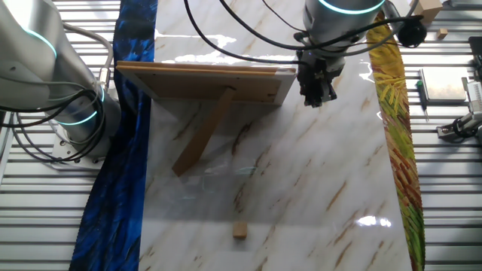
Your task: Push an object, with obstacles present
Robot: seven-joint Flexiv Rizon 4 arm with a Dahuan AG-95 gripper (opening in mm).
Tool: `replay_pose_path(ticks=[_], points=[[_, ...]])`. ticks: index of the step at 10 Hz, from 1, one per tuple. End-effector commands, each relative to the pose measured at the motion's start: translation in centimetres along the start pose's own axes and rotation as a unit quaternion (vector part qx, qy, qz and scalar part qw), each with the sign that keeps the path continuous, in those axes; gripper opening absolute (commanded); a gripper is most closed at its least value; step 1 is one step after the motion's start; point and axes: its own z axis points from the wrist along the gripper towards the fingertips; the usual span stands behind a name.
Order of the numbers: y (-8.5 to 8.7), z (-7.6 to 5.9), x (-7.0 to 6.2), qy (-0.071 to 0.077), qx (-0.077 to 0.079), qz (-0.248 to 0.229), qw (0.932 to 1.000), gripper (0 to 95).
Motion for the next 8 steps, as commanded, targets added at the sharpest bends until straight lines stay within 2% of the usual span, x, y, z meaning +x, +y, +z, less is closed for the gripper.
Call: replay_pose_path(ticks=[1, 8], points=[[0.04, -0.01, -0.02, 0.000, -0.002, -0.007, 1.0000, 0.0], [0.04, -0.01, -0.02, 0.002, -0.004, -0.025, 0.9997, 0.0]])
